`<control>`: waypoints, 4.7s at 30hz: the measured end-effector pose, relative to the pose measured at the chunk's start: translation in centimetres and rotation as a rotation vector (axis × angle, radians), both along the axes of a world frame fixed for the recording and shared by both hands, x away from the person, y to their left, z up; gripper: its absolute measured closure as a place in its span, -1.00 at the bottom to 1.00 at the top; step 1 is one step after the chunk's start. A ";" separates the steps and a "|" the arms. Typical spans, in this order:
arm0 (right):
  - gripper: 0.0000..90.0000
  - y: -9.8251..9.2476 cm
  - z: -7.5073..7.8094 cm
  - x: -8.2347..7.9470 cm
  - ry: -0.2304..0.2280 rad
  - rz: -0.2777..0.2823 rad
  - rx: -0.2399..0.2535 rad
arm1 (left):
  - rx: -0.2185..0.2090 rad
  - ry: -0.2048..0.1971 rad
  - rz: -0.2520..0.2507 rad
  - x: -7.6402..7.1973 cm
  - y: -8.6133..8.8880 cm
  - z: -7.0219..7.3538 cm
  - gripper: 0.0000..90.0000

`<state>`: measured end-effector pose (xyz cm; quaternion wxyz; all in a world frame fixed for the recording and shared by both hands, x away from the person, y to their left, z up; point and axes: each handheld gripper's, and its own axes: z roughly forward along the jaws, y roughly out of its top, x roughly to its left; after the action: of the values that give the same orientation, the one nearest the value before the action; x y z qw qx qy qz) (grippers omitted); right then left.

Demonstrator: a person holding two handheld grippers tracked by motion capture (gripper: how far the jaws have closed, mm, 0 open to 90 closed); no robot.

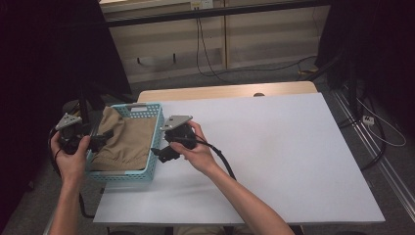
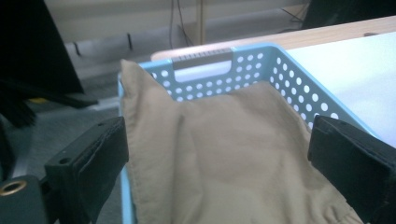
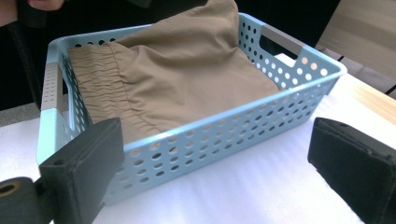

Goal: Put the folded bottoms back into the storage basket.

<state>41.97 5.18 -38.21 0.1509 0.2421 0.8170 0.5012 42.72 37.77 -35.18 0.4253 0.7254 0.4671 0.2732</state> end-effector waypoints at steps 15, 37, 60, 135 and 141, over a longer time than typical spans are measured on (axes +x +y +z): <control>-0.90 -1.8 0.0 -0.8 -0.013 -0.037 0.016 | -0.012 0.009 -0.040 -3.1 -0.7 0.1 -0.87; -0.89 -4.5 -1.0 -2.5 -0.018 -0.077 0.027 | -0.070 0.018 0.003 -7.5 -1.9 -0.5 -0.87; -0.93 -7.9 -2.3 -4.8 -0.020 -0.132 -0.002 | -0.049 0.046 -0.132 -9.6 -7.3 -1.5 -0.87; -0.93 -27.0 -4.7 -13.3 0.007 -0.490 -0.023 | 0.040 0.134 -0.408 -9.2 -19.3 -7.2 -0.88; -0.93 -28.4 -4.8 -14.1 -0.003 -0.531 -0.033 | 0.029 0.126 -0.406 -9.4 -19.3 -7.3 -0.85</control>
<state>27.91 -23.21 -43.05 0.2823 0.4450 0.7326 0.4309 33.34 18.47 -42.48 0.4311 0.8263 0.3331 0.1427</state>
